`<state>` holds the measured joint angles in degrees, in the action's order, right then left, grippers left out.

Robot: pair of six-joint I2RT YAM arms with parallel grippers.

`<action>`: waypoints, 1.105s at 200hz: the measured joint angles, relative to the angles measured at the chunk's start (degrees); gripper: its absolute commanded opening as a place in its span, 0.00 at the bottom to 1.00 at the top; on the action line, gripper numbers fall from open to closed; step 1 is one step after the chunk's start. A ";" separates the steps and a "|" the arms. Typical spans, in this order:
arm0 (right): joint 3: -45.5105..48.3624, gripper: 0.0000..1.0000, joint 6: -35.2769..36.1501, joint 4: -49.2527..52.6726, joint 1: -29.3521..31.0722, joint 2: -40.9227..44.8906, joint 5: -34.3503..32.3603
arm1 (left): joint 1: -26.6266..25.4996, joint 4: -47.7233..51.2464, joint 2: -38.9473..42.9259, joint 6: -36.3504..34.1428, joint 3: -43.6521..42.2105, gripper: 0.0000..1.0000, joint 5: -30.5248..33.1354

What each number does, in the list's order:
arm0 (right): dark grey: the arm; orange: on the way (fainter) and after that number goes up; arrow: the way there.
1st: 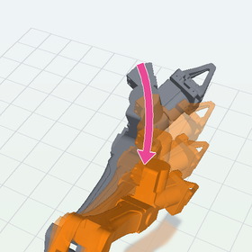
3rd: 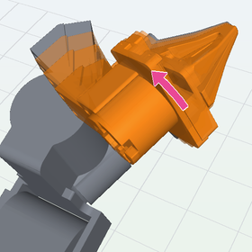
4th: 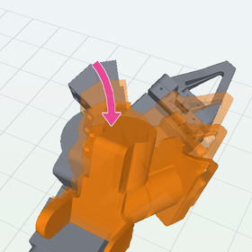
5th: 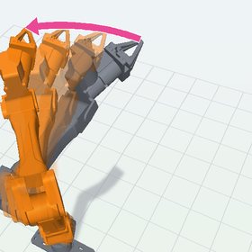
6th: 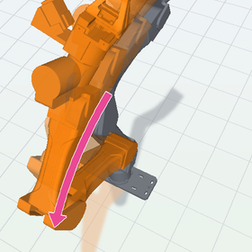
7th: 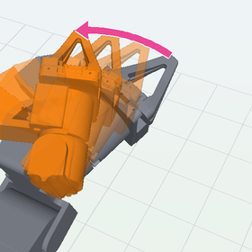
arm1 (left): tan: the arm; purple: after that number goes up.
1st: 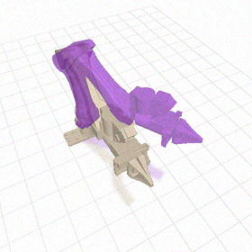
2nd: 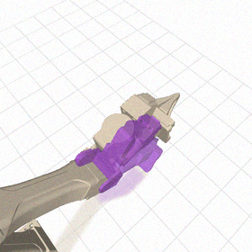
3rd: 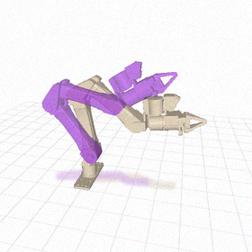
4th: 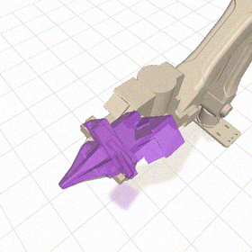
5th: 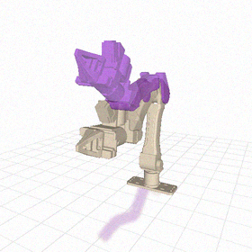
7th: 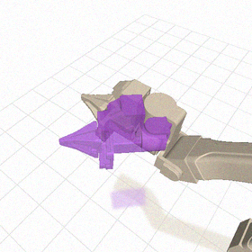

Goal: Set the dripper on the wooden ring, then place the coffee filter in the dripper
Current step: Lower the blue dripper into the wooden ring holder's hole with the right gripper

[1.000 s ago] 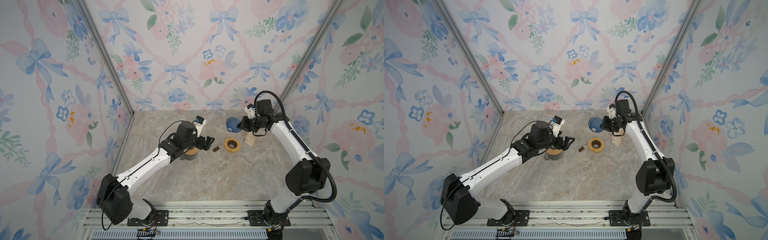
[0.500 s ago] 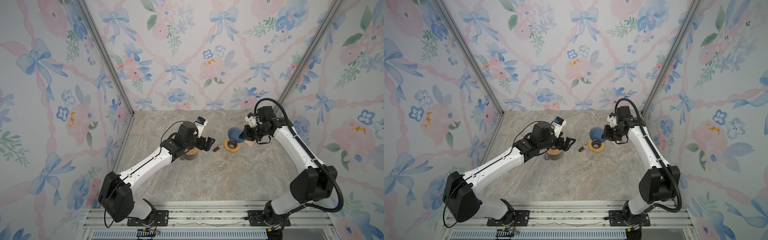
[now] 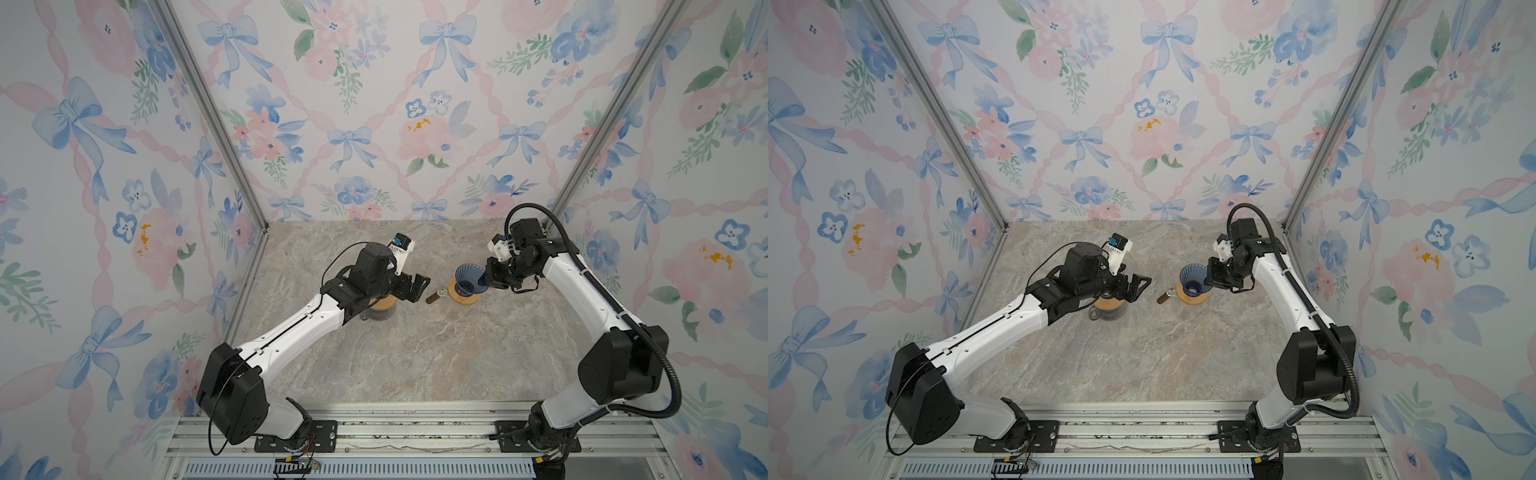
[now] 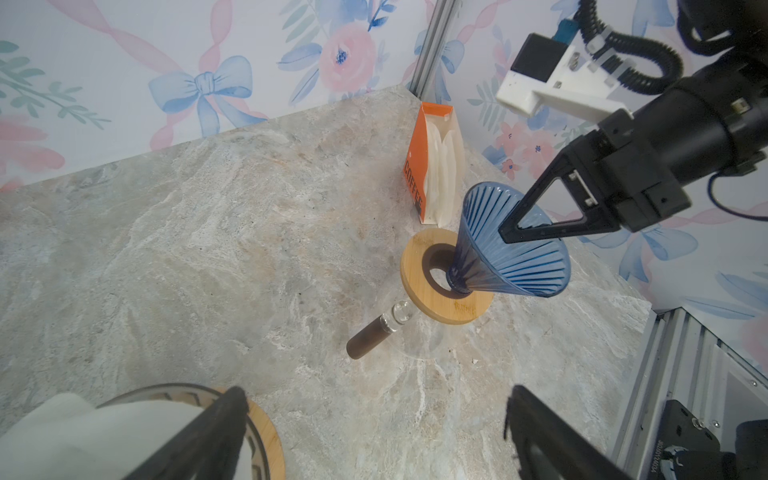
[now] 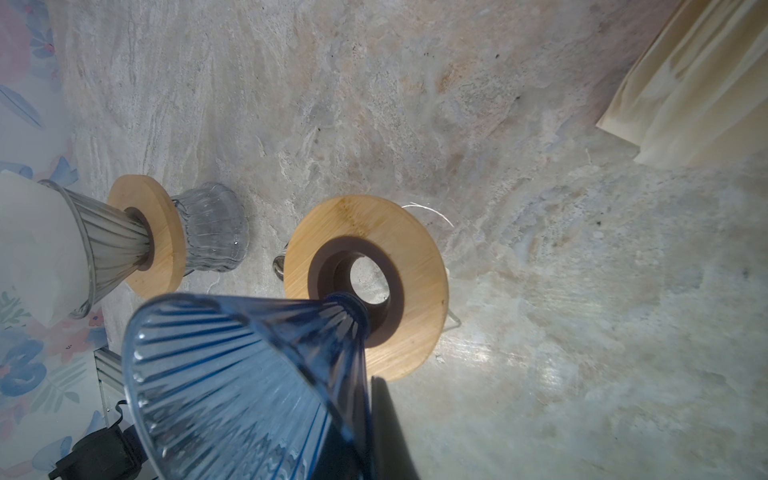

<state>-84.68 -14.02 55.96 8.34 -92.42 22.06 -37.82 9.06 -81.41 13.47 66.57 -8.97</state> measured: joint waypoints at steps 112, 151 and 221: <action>-0.35 0.07 0.33 -1.42 0.02 -0.63 -0.02 | 0.00 0.00 0.00 0.02 0.00 0.98 0.13; -0.70 0.07 -0.07 -2.97 0.00 -1.16 -0.20 | 0.00 0.00 0.00 0.02 0.00 0.98 0.15; -0.72 0.07 -0.33 -4.09 0.00 -2.86 -0.55 | 0.00 0.02 0.00 0.02 0.00 0.98 0.15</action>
<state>-85.41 -14.35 51.88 8.34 -95.29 21.52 -37.82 9.08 -81.41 13.50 66.57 -8.82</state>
